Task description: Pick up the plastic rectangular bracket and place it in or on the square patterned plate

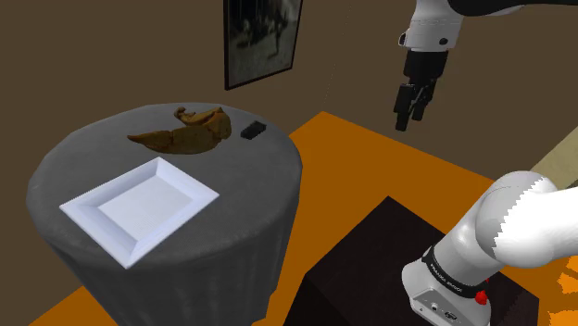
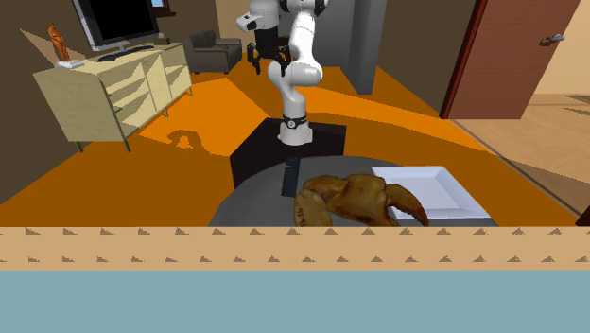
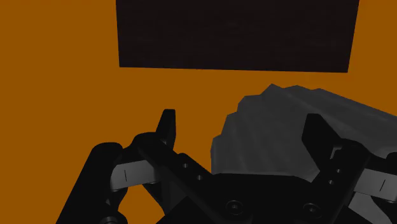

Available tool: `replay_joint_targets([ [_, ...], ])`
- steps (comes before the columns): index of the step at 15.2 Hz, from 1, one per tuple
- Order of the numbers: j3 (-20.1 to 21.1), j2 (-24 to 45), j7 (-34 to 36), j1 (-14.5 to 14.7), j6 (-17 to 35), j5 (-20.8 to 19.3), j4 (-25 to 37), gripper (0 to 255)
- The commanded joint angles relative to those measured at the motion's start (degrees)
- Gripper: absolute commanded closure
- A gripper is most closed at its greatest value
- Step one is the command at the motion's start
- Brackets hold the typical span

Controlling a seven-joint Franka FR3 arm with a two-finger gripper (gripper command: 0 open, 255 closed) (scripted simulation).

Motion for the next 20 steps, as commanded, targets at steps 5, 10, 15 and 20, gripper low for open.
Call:
replay_joint_targets([
  [5,1.98,6.96,2.87,0.99,5.92,2.33,2.18,0],
  [10,4.26,16.21,6.12,1.98,12.37,4.43,6.52,0],
  [15,6.23,25.80,9.20,2.82,17.52,5.55,12.59,0],
  [20,7.87,35.58,12.24,3.61,21.18,5.73,20.37,0],
])
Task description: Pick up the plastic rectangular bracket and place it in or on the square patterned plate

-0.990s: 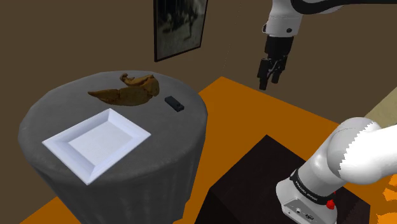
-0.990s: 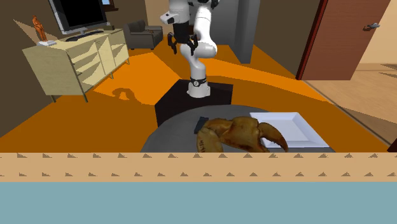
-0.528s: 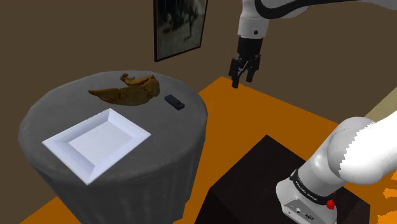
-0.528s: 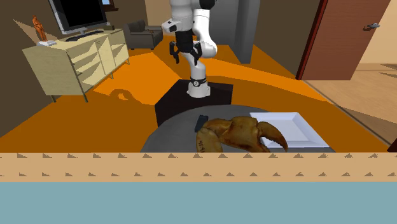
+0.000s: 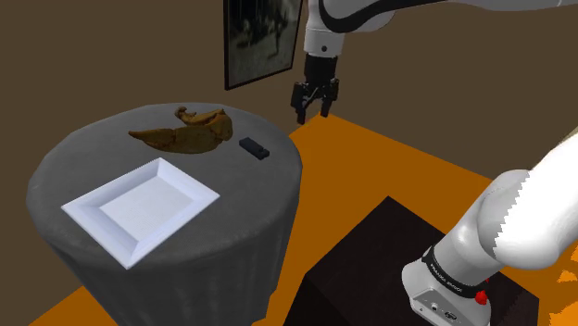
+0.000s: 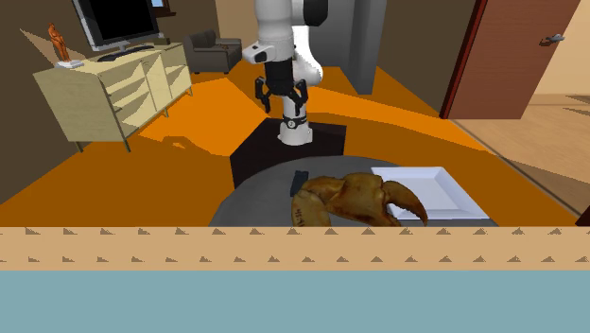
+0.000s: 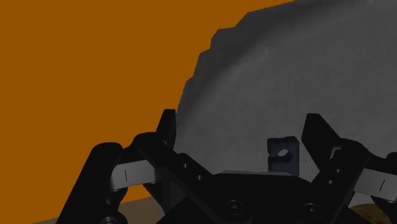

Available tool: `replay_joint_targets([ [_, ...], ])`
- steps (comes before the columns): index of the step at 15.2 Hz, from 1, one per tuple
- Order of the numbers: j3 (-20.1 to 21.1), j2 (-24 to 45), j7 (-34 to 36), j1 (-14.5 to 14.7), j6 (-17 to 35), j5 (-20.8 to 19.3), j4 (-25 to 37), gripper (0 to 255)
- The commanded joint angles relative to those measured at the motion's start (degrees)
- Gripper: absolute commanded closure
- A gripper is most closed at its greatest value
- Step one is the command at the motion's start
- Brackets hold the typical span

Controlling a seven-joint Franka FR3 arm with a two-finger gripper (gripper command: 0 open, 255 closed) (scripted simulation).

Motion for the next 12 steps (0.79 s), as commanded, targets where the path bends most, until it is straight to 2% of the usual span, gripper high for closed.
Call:
replay_joint_targets([
  [1,0.64,3.70,1.32,0.39,1.32,-0.02,3.09,0],
  [10,2.29,22.17,6.58,2.51,3.13,-1.82,22.68,0],
  [12,2.32,23.71,6.94,2.76,3.76,-2.02,23.81,0],
])
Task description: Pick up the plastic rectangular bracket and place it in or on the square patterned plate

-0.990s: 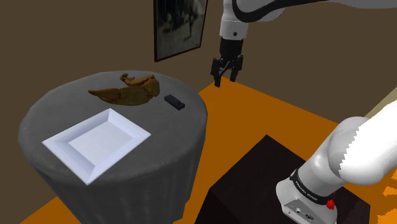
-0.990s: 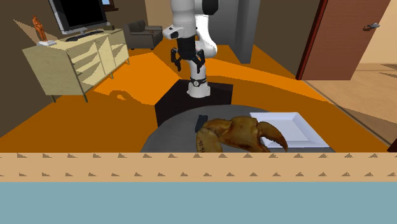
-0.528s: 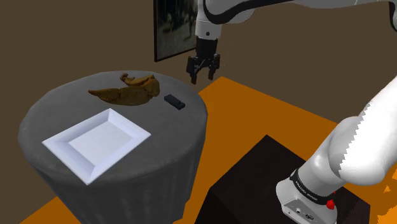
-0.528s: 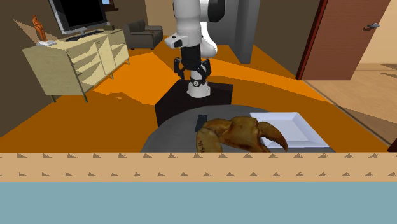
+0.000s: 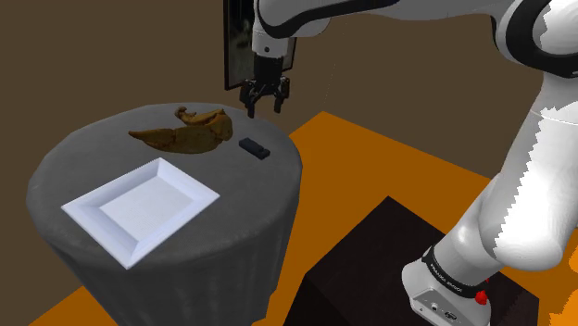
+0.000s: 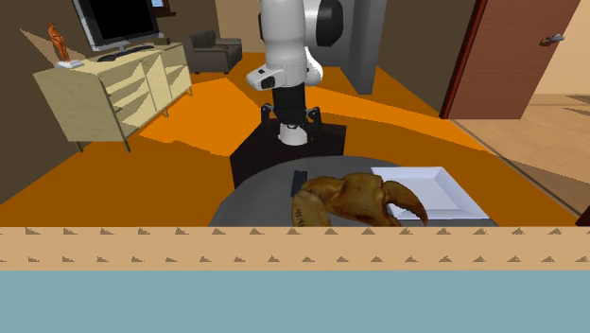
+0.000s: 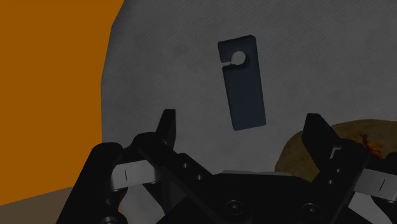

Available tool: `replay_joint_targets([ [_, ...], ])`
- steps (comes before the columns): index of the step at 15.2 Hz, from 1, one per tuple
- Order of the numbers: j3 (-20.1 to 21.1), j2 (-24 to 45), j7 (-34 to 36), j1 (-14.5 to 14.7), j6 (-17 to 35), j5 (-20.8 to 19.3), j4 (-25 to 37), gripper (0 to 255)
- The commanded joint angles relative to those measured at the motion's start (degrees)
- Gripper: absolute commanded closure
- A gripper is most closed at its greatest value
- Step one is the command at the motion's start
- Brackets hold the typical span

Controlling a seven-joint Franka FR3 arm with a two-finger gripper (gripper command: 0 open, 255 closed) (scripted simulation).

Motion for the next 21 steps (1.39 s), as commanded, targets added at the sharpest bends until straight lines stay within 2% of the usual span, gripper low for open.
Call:
replay_joint_targets([
  [1,0.03,1.49,0.30,0.19,0.75,-0.20,0.90,0],
  [7,0.04,2.20,0.35,0.30,4.82,-0.27,-2.47,0],
  [14,0.04,2.21,0.35,0.30,4.81,-0.28,-2.44,0],
  [15,0.04,2.21,0.35,0.30,4.81,-0.28,-2.44,255],
  [21,0.04,2.21,0.35,0.30,4.81,-0.27,-2.44,255],
])
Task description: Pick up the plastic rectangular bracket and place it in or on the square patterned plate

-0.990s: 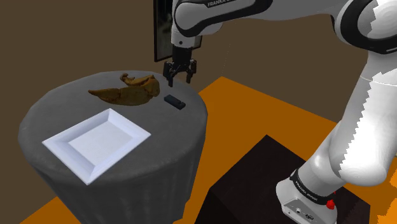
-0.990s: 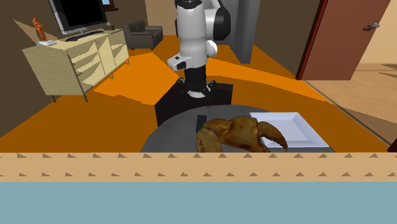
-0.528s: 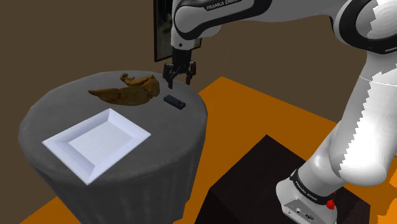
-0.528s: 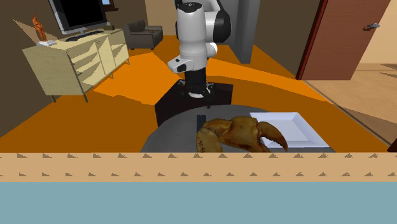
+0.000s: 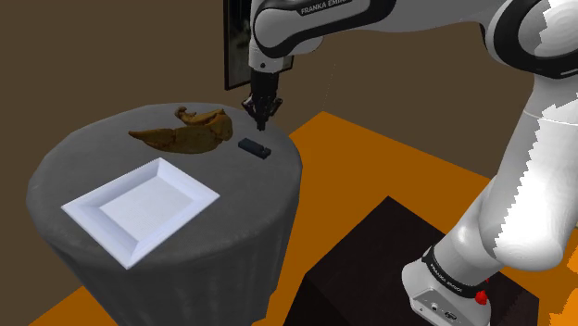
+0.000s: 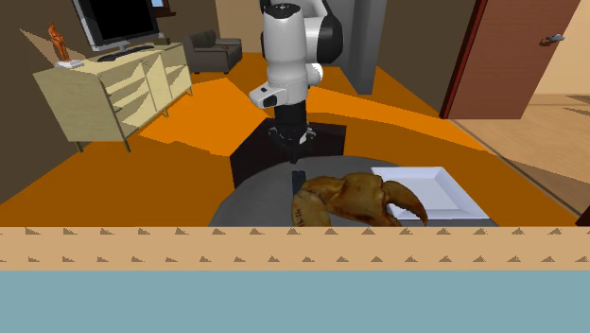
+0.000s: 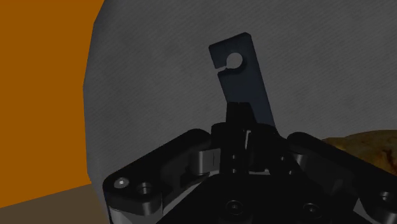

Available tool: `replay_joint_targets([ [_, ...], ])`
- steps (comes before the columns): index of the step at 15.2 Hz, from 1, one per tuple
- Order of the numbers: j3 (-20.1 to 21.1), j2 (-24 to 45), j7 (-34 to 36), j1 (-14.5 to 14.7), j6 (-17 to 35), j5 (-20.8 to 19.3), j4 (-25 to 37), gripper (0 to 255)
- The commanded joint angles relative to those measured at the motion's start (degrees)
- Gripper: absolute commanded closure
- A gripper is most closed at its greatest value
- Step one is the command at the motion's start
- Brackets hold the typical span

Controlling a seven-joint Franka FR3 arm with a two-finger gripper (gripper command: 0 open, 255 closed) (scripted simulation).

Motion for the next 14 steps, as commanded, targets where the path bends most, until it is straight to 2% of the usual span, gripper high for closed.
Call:
replay_joint_targets([
  [1,0.00,0.00,0.00,0.00,0.00,0.00,0.00,255],
  [3,0.00,0.00,0.00,0.00,0.00,0.00,0.00,255],
  [4,0.00,0.00,0.00,0.00,0.00,0.00,0.00,0],
  [7,2.87,0.45,-21.60,-1.62,9.14,-0.74,-5.79,0],
  [14,2.88,2.85,-21.24,-1.43,13.82,-1.29,-8.11,0],
])
